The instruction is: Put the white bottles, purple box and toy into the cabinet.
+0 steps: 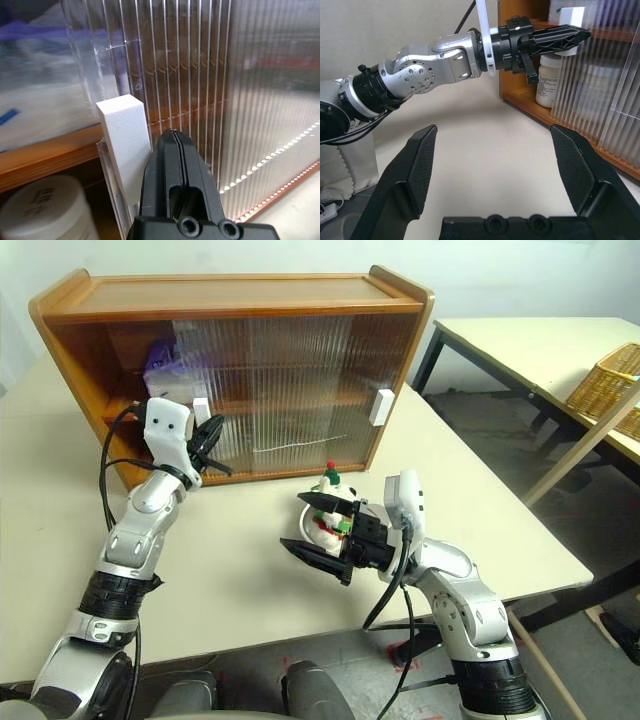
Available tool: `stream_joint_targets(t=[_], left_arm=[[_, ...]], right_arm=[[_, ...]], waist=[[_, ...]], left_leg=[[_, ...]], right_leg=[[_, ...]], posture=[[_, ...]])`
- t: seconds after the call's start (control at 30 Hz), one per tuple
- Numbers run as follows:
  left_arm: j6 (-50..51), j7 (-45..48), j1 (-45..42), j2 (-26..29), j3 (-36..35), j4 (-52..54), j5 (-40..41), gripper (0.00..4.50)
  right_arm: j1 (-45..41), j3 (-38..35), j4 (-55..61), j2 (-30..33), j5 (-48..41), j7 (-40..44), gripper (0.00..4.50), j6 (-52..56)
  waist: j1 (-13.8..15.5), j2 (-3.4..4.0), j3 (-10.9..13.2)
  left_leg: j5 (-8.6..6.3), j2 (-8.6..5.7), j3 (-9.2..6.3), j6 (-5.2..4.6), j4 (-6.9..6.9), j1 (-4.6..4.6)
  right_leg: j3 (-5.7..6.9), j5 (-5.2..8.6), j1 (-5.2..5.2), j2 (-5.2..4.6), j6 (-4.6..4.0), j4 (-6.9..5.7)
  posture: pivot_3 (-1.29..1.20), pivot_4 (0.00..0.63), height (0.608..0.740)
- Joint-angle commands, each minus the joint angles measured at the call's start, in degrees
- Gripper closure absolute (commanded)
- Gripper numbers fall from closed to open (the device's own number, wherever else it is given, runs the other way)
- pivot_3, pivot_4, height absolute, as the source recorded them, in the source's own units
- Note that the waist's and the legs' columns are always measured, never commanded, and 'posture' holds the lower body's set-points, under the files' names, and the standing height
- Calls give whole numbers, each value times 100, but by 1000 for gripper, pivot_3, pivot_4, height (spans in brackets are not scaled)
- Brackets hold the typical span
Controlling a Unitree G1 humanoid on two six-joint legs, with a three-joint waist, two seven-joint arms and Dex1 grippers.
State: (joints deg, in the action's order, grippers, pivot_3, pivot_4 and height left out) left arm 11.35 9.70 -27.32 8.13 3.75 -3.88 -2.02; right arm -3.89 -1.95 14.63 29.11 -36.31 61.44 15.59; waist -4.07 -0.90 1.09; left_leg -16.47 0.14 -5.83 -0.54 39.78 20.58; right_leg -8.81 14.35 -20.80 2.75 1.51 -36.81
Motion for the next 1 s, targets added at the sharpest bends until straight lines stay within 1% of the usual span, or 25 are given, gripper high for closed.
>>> stream_joint_targets(t=[0.03,0.37,0.67,0.93,1.0], left_arm=[[186,-124,152,127,-255,236,11,4455],[513,-204,580,502,-742,787,72,4455],[793,-403,856,537,-1045,1218,96,4455],[930,-441,1058,782,-1361,1414,175,4455],[950,-448,1079,828,-1410,1428,193,4455]], right_arm=[[10,25,-12,12,-3,47,0,-18],[-33,57,-106,-13,21,117,0,-47],[-120,81,-219,-20,24,185,0,-71],[-215,106,-347,-34,44,270,0,-99],[-235,115,-371,-40,49,286,0,-103]], waist=[[0,0,0],[47,0,1],[100,-1,3],[151,-1,4],[158,-1,4]], left_leg=[[0,0,0,0,0,0],[-1,1,-5,3,-3,-2],[-5,3,-9,10,-7,0],[-6,5,-10,16,-22,-1],[-8,5,-10,20,-23,-2]], right_leg=[[0,0,0,0,-1,0],[0,-4,-3,1,-9,0],[-3,-14,-11,1,-27,0],[-4,-12,-17,2,-38,0],[-5,-18,-19,2,-53,0]], posture=[[-70,10,740],[-49,15,740],[-26,18,740],[-7,21,740],[-6,21,740]])
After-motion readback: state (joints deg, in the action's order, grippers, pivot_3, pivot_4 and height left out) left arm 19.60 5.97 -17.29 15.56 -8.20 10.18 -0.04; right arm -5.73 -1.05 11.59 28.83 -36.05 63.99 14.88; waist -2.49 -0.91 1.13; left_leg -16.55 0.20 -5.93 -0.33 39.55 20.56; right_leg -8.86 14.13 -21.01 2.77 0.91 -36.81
